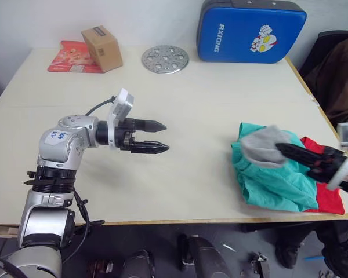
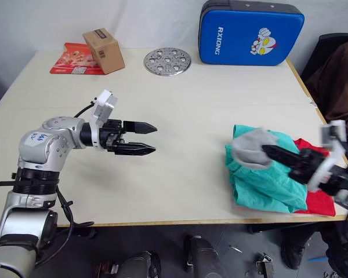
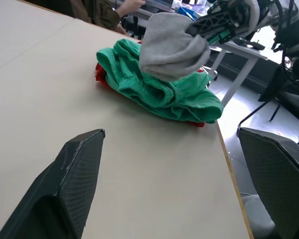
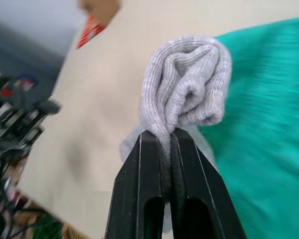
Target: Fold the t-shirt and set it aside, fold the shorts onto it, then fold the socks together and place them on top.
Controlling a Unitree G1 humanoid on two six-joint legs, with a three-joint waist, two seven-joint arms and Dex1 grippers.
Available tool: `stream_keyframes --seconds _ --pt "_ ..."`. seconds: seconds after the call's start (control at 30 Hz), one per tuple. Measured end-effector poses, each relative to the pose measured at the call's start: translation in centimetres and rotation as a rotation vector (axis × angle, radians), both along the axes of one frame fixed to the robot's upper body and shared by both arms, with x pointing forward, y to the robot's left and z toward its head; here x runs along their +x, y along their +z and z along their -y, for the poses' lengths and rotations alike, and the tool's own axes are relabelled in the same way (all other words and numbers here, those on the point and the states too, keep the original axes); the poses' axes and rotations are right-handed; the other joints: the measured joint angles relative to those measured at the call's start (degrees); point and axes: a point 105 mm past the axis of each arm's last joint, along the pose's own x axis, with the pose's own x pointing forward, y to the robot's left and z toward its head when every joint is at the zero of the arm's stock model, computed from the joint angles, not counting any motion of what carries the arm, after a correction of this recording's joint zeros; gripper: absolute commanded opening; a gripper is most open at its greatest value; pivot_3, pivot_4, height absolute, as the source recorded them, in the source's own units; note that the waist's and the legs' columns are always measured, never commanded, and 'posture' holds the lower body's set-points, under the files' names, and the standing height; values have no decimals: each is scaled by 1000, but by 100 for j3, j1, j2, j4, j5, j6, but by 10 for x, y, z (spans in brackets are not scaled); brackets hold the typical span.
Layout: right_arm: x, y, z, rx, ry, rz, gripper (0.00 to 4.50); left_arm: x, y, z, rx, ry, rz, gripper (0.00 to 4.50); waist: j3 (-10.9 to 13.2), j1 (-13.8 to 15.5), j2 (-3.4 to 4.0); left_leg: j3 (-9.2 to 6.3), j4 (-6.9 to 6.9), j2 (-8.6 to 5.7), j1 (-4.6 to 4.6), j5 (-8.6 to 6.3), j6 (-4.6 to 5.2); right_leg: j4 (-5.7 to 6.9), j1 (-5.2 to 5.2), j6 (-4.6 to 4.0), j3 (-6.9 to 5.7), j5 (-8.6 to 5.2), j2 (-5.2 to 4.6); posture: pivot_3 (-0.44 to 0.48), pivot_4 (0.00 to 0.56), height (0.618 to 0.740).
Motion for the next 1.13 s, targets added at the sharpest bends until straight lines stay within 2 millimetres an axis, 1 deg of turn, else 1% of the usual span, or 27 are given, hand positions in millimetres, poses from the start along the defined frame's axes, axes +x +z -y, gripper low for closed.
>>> stream_keyframes --seconds 0.13,0.2,0.27,0.3,0.33,0.47,0.53,0.57,0.63,0.67,0.77,0.83,0.93,1.03,1.13 --pt "10 -23 21 -29 -134 -67 0 -1 -2 8 -16 -26 2 4458 0 12 0 8 6 -3 -10 1 20 -28 2 31 13 18 -1 0 150 740" --pt "13 -34 26 -57 -172 -91 0 -1 -2 8 -17 -26 3 4458 1 32 2 10 5 -3 -10 1 22 -30 2 31 16 19 -1 0 150 740" --pt "15 -43 25 -65 -184 -106 0 -1 -1 8 -17 -27 5 4458 1 46 2 10 3 -3 -10 1 22 -30 1 29 16 21 0 0 150 740" --pt "16 -46 25 -67 -190 -109 573 -1 0 8 -16 -28 6 4500 2 51 5 10 2 -3 -11 1 21 -30 0 26 16 22 0 0 150 740" --pt "15 -49 26 -81 -197 -114 841 -1 0 9 -16 -29 5 4500 3 53 9 11 2 -4 -11 1 22 -30 0 24 16 23 -1 0 150 740" --pt "3 -57 30 -191 -195 -111 2208 -2 -1 8 -21 -41 -46 4500 5 62 13 11 0 -4 -12 0 21 -32 -1 17 16 27 -1 0 150 740" --pt "-7 -51 37 -268 -181 -86 2959 -4 0 4 -18 -45 -66 4500 8 66 19 11 1 -7 -12 -2 25 -33 0 20 16 25 -2 0 150 740" --pt "-12 -44 43 -309 -179 -57 3312 -4 0 1 -14 -41 -70 4500 8 57 19 12 3 -7 -13 -3 25 -34 1 20 17 25 -2 0 150 740" --pt "-27 -35 57 -430 -155 -32 4009 -6 2 -4 -9 -43 -76 4500 6 63 22 12 3 -10 -10 -4 27 -34 2 23 17 24 -2 0 150 740" --pt "-36 -28 66 -519 -124 -6 4387 -7 2 -8 1 -38 -81 4500 7 68 23 12 2 -11 -10 -4 26 -34 1 25 17 23 -1 0 150 740" --pt "-54 -11 85 -704 -27 52 4451 -9 4 -24 28 -16 -88 4500 7 42 15 13 6 -6 -7 -7 23 -36 6 27 17 22 5 0 150 740" --pt "-63 3 93 -782 52 98 4451 -14 1 -35 49 -10 -106 4500 9 26 14 19 7 -6 -3 -7 24 -35 7 27 20 22 5 0 150 740" --pt "-69 33 106 -887 130 173 4451 -22 2 -56 71 31 -114 4500 14 22 9 18 13 -4 -1 -6 23 -32 7 23 22 23 6 0 150 740" --pt "-75 51 112 -904 201 188 4451 -30 9 -72 65 69 -113 4500 16 47 5 16 17 -2 -1 -4 19 -32 7 1 21 33 8 0 150 740" --pt "-78 60 118 -901 201 219 4451 -36 21 -81 31 98 -95 4500 17 65 4 15 28 -5 0 -4 21 -32 7 -24 21 45 3 0 150 740"
